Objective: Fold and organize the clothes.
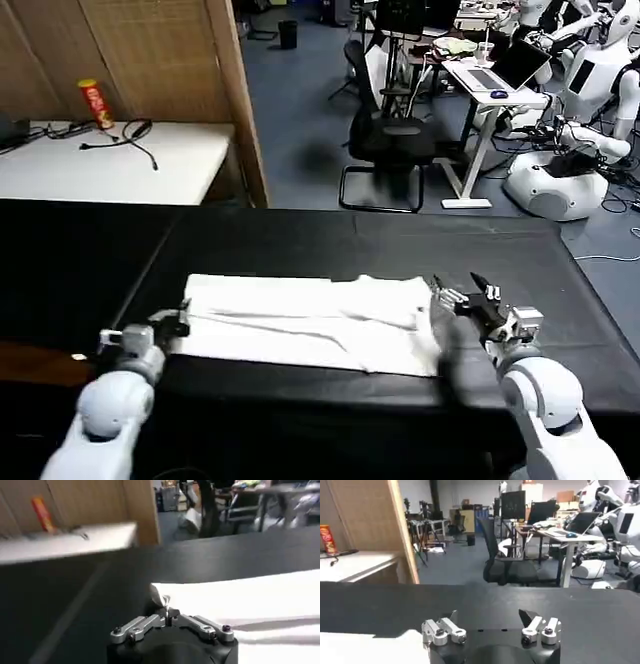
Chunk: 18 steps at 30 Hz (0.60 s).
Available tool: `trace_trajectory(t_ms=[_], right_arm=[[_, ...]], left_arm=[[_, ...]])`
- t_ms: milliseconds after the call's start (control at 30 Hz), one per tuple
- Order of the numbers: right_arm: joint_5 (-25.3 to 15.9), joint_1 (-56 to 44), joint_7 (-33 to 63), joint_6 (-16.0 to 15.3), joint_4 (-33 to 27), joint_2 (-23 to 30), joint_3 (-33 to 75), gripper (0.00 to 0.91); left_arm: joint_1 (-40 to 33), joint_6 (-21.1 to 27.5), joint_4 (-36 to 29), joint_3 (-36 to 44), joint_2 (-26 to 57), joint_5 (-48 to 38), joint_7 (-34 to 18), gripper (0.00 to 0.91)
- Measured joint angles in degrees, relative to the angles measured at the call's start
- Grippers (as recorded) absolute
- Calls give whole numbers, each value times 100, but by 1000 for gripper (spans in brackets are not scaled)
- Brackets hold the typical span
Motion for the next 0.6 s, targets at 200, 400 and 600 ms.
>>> trace_trajectory(t_ms=[200, 400, 600], right_arm=[[-104, -11, 1, 1, 2, 119, -42, 878], [-168, -105, 2, 1, 72, 168, 7, 878], [-188, -248, -1, 2, 152, 168, 147, 878]], left_arm=[[133, 78, -75, -140, 706, -91, -51, 0], [286, 441, -633, 184, 460, -96, -270, 0], [149, 751, -1254, 1089, -225, -241, -529, 0]])
